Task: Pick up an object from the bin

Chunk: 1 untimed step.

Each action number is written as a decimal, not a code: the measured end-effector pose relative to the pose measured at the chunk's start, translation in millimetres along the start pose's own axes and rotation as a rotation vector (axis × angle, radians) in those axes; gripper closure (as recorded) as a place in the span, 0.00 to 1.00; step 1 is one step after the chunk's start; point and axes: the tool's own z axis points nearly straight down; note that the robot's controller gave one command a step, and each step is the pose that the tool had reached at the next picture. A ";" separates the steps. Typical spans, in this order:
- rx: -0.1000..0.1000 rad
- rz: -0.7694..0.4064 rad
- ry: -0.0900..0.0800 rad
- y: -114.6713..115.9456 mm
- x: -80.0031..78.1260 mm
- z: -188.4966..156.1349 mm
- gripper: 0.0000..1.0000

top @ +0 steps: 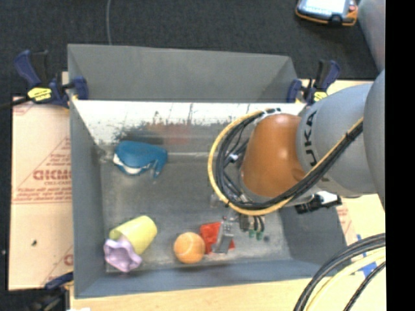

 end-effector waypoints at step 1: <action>-0.003 -0.293 0.002 -6.2 8.7 42.8 0.00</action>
Offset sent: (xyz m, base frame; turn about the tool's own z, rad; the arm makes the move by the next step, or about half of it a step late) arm -0.0087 -0.0068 -0.0722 -0.0135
